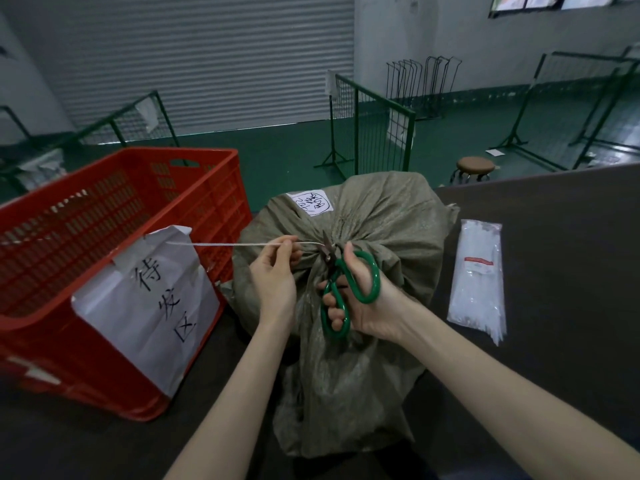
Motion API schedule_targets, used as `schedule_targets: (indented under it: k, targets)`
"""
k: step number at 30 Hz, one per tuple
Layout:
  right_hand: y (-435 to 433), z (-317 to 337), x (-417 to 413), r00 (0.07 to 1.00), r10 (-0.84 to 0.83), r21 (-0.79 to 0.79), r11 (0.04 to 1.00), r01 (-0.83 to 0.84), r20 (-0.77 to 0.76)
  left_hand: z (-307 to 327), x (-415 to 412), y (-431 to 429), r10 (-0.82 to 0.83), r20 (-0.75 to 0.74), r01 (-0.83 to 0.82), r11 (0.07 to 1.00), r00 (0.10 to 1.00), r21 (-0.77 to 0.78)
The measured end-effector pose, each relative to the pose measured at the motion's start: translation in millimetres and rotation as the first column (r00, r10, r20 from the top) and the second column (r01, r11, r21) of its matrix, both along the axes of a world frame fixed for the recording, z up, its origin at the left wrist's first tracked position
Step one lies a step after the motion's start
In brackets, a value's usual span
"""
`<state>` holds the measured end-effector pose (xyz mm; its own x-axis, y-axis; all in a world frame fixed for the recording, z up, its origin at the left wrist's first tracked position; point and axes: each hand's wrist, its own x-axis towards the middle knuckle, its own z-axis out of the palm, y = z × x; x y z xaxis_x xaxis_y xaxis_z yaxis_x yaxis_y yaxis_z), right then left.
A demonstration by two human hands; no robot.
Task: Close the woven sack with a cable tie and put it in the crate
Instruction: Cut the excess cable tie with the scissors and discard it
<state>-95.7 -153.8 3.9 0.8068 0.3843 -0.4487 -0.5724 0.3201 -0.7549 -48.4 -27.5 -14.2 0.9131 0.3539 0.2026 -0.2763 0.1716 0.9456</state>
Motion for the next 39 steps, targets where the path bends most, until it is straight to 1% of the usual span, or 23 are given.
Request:
schedule_targets:
  k: [6, 9, 13, 16, 18, 21, 25, 28, 30, 33, 35, 37, 39]
  targets:
    - [-2.8, -7.2, 6.3, 0.994, 0.031, -0.153, 0.988, -0.015, 0.104, -3.1, 1.8, 2.4, 0.01, -0.006, -0.01, 1.0, 1.0, -0.012]
    - [-6.4, -11.7, 6.8, 0.984, 0.036, -0.184, 0.983, -0.003, 0.173, -4.1, 3.6, 3.3, 0.01, -0.016, -0.011, 1.0, 1.0, -0.026]
    - [-12.1, -20.2, 7.5, 0.96, 0.037, -0.189, 0.982, 0.016, 0.276, -5.6, 5.4, 3.3, 0.008, -0.015, -0.009, 0.999, 1.0, -0.038]
    - [-14.9, -24.3, 7.0, 0.944, -0.021, -0.19, 0.978, 0.087, 0.328, -6.7, 6.0, 1.5, 0.02, -0.017, -0.021, 0.999, 1.0, -0.039]
    - [-15.9, -26.0, 6.7, 0.929, -0.063, -0.175, 0.975, 0.135, 0.365, -7.6, 7.2, 1.9, 0.031, -0.03, -0.033, 0.997, 0.999, -0.07]
    - [-17.6, -28.5, 4.5, 0.914, -0.081, -0.141, 0.979, 0.148, 0.398, -7.8, 7.6, 5.0, 0.04, -0.043, -0.044, 0.994, 0.998, -0.099]
    - [-23.5, -27.0, -2.2, 0.906, -0.073, -0.132, 0.981, 0.14, 0.418, -5.9, 1.7, 2.3, 0.046, -0.024, -0.048, 0.996, 0.999, -0.079]
    - [-34.4, -18.8, -7.3, 0.882, -0.095, -0.156, 0.97, 0.186, 0.462, 0.0, -6.3, -5.6, 0.024, 0.021, -0.023, 0.999, 0.999, -0.027]
    - [-46.9, -12.3, -9.6, 0.854, -0.132, -0.167, 0.955, 0.246, 0.503, 6.0, -13.4, -15.7, -0.017, 0.031, 0.016, 1.0, 0.999, 0.011]
    - [-69.3, -7.6, -8.3, 0.784, -0.265, -0.134, 0.905, 0.403, 0.561, 12.7, -23.3, -37.4, -0.106, 0.031, 0.104, 0.993, 0.994, 0.053]
    - [-86.0, -9.1, -6.9, 0.735, -0.345, -0.151, 0.843, 0.516, 0.584, 12.1, -28.4, -52.4, -0.182, 0.007, 0.181, 0.98, 0.983, 0.078]
    - [-108.2, -16.7, -6.4, 0.686, -0.355, -0.235, 0.757, 0.609, 0.635, 10.5, -34.5, -68.6, -0.247, -0.009, 0.246, 0.959, 0.969, 0.141]
    - [-127.5, -29.8, -5.1, 0.656, -0.322, -0.34, 0.655, 0.675, 0.682, 10.1, -41.4, -77.7, -0.289, -0.004, 0.282, 0.932, 0.957, 0.228]
